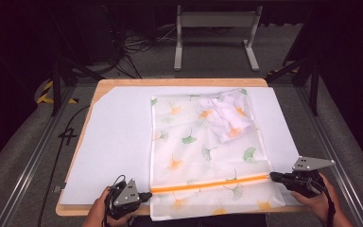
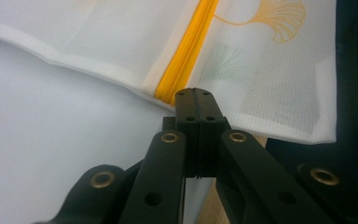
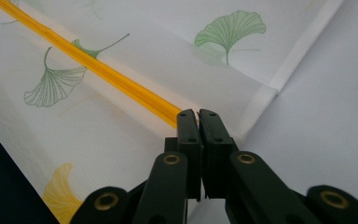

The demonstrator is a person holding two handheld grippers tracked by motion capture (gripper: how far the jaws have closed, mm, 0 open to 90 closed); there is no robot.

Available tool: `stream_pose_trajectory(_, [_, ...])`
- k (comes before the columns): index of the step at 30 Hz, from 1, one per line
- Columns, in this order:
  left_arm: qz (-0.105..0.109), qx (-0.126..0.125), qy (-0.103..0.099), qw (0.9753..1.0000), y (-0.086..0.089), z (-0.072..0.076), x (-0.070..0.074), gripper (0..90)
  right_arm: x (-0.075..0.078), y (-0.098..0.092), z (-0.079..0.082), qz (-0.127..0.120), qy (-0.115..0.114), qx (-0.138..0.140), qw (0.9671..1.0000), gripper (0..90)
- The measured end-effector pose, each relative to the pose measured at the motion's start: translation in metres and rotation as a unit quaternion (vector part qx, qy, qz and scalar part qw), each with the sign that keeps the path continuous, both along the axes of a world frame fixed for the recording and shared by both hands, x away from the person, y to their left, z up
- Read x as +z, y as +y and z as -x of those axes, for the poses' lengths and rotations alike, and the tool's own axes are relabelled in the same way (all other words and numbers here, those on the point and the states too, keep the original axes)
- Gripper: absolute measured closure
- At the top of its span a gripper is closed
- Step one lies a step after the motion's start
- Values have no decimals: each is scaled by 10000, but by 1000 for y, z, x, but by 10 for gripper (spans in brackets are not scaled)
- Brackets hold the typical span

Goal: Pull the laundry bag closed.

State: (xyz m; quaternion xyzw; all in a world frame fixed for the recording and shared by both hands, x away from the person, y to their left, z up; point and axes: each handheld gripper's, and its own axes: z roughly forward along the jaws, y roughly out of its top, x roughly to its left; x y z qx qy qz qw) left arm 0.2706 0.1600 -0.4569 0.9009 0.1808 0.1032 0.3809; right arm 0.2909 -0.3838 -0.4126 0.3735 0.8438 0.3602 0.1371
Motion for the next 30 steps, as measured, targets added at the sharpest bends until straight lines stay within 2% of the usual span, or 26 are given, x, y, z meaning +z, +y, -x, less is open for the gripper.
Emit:
stream_pose_trajectory(2, [-47,17,-46,10000,1,0,0,900,1,-1,1,-2,-100,17,9999,874])
stream_pose_trajectory(4, [-66,73,-62,9999,3,0,1,900,2,-1,2,101,-211,-39,9997,862])
stream_pose_trajectory(15, [93,396,-222,9989,16,-3,8,866,9,-3,7,-1,-450,-64,9990,766])
stream_pose_trajectory(18, [-1,499,-324,9982,18,-4,10,852,11,-2,8,-5,-537,-44,9985,748])
stream_pose_trajectory(23, [74,638,-430,9970,24,-8,14,810,14,-1,7,54,-699,-127,9975,699])
stream_pose_trajectory(30, [125,917,-564,9941,35,-14,18,727,16,-2,4,-22,-890,-149,9959,614])
